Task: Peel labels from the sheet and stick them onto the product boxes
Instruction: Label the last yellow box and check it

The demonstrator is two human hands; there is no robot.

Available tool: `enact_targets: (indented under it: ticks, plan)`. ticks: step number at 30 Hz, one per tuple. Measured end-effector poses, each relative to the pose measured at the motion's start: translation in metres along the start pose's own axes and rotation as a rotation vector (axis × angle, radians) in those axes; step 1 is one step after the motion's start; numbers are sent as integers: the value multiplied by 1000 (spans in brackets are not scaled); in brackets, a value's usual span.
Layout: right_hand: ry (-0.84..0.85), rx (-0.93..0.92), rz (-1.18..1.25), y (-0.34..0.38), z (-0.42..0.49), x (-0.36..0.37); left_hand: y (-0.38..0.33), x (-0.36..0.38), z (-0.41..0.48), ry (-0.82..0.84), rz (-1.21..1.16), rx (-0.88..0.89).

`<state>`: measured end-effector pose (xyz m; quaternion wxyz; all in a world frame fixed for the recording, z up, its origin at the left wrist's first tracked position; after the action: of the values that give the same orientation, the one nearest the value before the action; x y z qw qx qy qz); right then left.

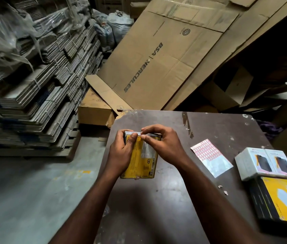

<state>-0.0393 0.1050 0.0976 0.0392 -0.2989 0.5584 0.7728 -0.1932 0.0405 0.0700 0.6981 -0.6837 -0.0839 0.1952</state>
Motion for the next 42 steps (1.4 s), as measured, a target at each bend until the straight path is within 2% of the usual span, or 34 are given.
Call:
enact_targets:
  ticks: [13, 24, 28, 35, 42]
  plan:
    - [32, 180, 390, -3, -2, 10, -9, 7, -5, -24, 4, 75]
    - [95, 169, 496, -3, -2, 9, -7, 8, -4, -52, -22, 76]
    - [102, 148, 627, 4, 0, 3, -4, 5, -5, -71, -56, 46]
    - [62, 152, 483, 8, 2, 9, -7, 1, -6, -164, -111, 39]
    - [4, 187, 348, 1, 2, 16, -8, -3, -6, -181, -155, -6]
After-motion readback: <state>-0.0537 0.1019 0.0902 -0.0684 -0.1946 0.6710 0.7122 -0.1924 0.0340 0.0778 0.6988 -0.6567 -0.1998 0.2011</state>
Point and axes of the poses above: each hand's wrist, its own z-axis towards the middle knuckle, its own x-axis out of the palm, y = z × x, the point moved 7 cm from there along z, towards the middle knuckle, and after that the axes turned 11 degrees about -z, right-handed, at the moved point
